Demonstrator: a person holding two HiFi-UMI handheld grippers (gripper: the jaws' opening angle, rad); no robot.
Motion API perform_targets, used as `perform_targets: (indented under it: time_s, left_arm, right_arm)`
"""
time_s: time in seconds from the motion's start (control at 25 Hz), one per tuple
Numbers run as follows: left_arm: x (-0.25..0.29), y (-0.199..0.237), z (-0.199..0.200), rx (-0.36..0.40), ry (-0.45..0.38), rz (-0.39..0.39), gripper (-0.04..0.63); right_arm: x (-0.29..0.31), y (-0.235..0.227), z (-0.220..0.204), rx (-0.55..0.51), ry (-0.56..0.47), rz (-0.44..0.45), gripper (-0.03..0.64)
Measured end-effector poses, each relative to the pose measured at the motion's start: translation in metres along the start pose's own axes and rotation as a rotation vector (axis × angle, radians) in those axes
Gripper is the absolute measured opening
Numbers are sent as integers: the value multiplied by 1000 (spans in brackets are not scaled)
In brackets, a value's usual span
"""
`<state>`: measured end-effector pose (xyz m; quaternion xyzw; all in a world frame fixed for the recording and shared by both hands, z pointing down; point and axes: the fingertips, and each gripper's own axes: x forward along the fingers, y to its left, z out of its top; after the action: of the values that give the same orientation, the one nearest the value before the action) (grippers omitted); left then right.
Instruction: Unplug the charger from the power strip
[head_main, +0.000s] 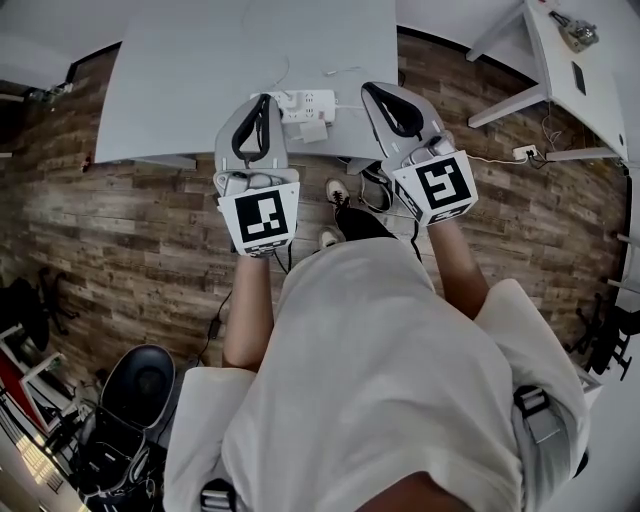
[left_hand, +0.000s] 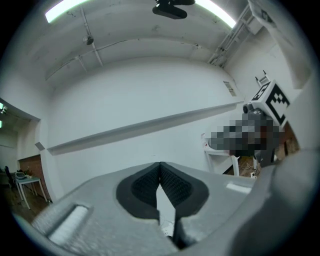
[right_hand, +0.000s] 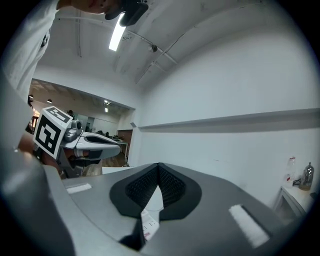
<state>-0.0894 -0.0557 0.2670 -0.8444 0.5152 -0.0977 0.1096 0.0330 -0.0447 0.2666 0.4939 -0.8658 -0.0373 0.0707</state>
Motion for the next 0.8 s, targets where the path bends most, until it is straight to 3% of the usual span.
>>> perform_targets:
  time_s: [0.2, 0.52, 0.8]
  left_arm:
    - [-4, 10, 19, -8, -45, 30, 5]
    - [1, 25, 23, -100, -19, 43, 5]
    - [8, 25, 21, -113, -9, 48, 5]
  right_arm:
    - [1, -1, 16, -1, 5, -12, 2]
    - [6, -2, 22, 11, 13, 3, 2]
    - [8, -10, 17, 19, 26, -2, 2]
